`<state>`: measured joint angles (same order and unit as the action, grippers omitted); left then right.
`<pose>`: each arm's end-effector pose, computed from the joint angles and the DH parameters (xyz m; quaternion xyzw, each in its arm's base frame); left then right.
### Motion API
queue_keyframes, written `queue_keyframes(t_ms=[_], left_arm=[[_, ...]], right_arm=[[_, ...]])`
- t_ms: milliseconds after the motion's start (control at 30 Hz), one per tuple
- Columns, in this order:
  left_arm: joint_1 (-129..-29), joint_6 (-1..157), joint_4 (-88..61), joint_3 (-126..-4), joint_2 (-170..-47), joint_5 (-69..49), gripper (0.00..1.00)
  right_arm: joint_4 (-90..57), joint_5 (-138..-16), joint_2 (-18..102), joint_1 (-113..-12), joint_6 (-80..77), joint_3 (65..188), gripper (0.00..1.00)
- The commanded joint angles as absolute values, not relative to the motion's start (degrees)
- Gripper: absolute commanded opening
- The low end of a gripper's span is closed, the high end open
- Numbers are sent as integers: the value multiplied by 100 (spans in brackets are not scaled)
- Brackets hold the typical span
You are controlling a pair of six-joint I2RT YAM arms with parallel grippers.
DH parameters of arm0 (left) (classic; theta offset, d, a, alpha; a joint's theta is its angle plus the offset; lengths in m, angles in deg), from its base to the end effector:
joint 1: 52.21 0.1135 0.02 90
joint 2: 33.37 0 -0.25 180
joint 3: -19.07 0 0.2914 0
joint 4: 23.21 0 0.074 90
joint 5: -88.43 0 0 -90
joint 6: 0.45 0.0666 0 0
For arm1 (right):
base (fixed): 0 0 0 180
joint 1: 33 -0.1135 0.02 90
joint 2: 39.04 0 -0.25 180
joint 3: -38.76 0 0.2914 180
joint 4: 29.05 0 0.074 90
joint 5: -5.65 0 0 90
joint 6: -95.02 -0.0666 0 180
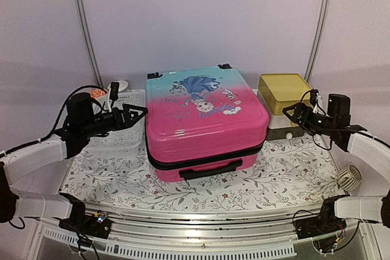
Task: Open, take out, and arrange the luggage
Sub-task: Adjust the luggage at the center of the board.
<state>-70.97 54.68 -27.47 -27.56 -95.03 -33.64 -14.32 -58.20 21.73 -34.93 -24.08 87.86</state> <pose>0.2830 -0.1335 0.2336 0.0706 0.7577 -0.4664 0.4509 0.3020 0.0395 0.2132 0.0786 0.8327 0.3226 0.4432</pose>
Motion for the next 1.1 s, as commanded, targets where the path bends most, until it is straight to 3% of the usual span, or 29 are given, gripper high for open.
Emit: queue_keyframes(t_ms=[0,267,500,1067], left_arm=[[-7404,5624,-2627,-2942,-9752,-3203,98],[-7576,5769,-2634,-3058,-10115,-2756,98],[-7578,5897,-2155,-3395,-10259,-2500,98],[-7668,5162,-1653,-3790,-10648,-2708,98]], right_arm=[[-1301,-6018,2161,-3810,-2405,8973,99],[-1179,-6385,2334,-4680,-2419,9321,99],[-814,-7236,1770,-4777,-3282,9337,99],[-930,-6665,2113,-5847,-3443,9637,99]])
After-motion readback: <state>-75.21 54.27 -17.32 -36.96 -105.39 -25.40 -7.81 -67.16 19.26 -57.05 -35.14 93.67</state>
